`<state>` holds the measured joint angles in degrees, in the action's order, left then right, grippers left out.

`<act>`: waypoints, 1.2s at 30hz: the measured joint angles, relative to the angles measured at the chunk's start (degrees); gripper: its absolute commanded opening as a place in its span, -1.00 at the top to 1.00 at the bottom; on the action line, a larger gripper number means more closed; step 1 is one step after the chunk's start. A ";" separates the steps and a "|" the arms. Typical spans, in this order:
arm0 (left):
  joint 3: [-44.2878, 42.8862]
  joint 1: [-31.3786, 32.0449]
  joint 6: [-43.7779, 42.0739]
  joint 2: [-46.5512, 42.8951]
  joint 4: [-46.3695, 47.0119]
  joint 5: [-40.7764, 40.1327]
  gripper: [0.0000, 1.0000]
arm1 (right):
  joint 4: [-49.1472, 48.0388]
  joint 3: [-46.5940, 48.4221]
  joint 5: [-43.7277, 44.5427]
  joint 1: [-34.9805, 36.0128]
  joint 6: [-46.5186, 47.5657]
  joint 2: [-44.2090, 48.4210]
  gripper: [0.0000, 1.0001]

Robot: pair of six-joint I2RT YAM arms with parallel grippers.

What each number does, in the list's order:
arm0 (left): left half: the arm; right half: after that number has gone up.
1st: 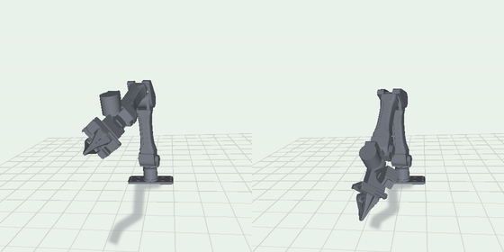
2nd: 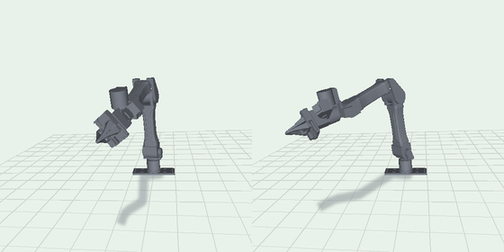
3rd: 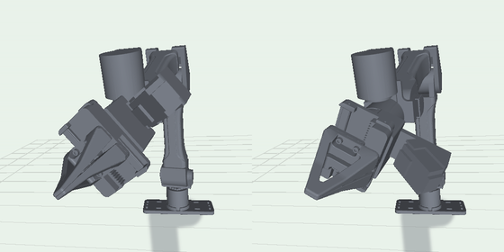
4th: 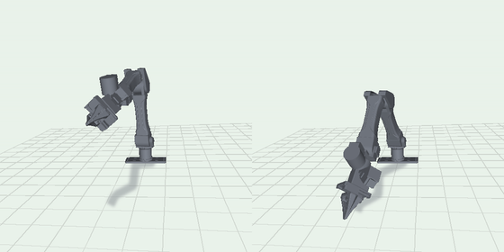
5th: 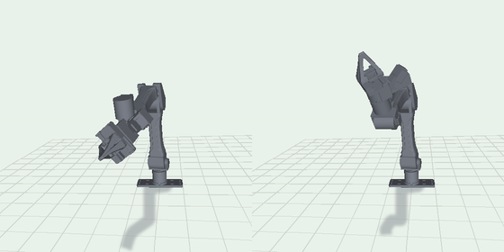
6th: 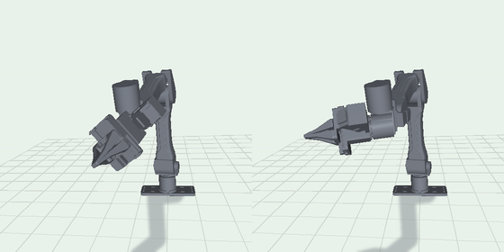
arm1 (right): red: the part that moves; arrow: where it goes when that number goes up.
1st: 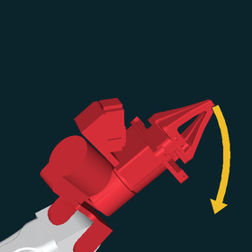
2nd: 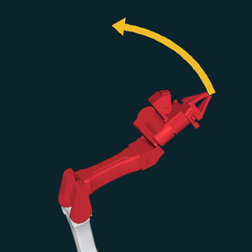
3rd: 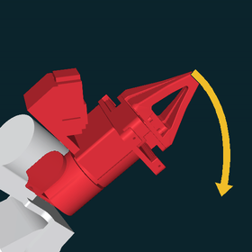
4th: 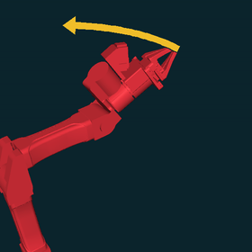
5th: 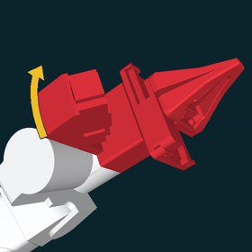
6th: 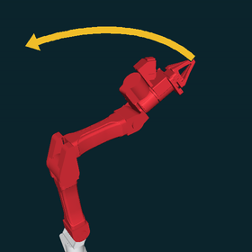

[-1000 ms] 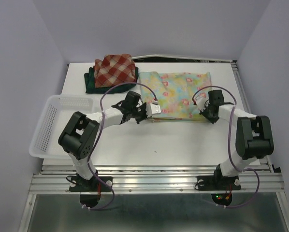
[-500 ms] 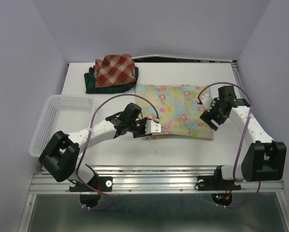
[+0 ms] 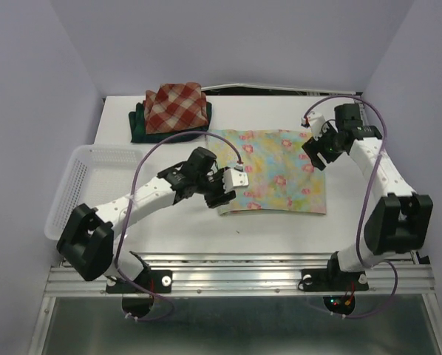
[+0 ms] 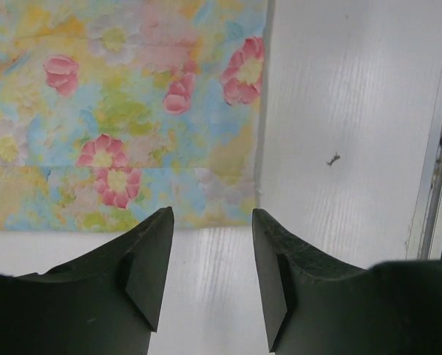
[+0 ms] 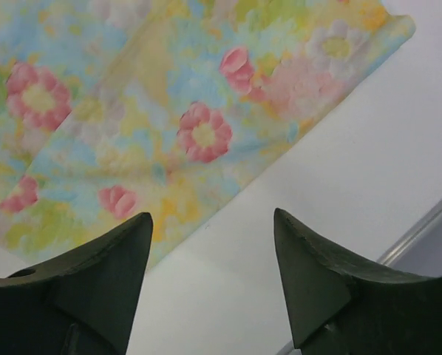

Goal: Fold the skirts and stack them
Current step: Flatten the skirt out

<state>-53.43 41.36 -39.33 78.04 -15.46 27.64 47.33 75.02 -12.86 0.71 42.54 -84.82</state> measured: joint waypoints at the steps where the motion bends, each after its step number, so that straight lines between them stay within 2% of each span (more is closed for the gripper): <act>1: -1.86 -0.17 2.67 2.54 0.70 -0.20 0.02 | -1.11 1.16 0.00 0.00 -0.74 -2.95 -0.35; 3: -6.19 -0.92 7.72 8.33 1.29 -0.28 0.03 | -3.48 6.58 0.46 0.00 -3.67 -12.92 -0.27; 7: -9.44 -2.82 15.87 16.35 3.80 -1.14 0.06 | -8.04 12.46 1.29 0.00 -7.39 -26.03 -0.09; 10: -10.19 -4.13 20.04 21.14 3.50 -2.43 0.10 | -9.27 13.46 3.28 0.00 -8.39 -31.15 -0.02; 13: -12.98 -5.57 22.16 26.99 1.92 -2.84 0.14 | -10.62 12.04 5.79 0.00 -7.80 -32.24 0.04; 16: -16.09 -7.76 22.75 30.51 0.94 -1.95 0.17 | -13.68 8.15 8.44 0.00 -5.84 -30.73 0.05; 20: -23.32 -12.15 21.42 35.47 -1.27 -3.32 0.20 | -17.57 -3.63 9.81 0.02 -2.40 -22.97 0.06; 23: -31.43 -14.14 19.34 40.98 -2.23 -4.37 0.14 | -16.31 -10.69 9.16 0.22 -1.27 -17.46 0.08; 26: -40.98 -14.45 17.51 47.17 -3.58 -4.74 0.07 | -13.40 -16.33 6.80 1.95 -0.76 -11.89 -0.02; 28: -48.15 -14.29 16.81 51.63 -4.22 -4.98 0.03 | -8.15 -18.95 3.67 4.17 -0.92 -8.76 -0.07; 31: -55.17 -14.03 16.17 55.41 -4.92 -6.08 0.00 | 0.87 -18.84 -3.26 7.98 -2.10 -4.79 -0.08; 36: -53.48 -13.97 14.88 51.45 -4.92 -6.43 -0.01 | 5.53 -9.33 -7.39 8.22 -4.98 -2.78 -0.09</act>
<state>-106.91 27.40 -24.45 129.49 -20.38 21.21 52.86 65.69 -20.25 8.93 37.56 -87.59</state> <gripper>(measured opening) 0.506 0.540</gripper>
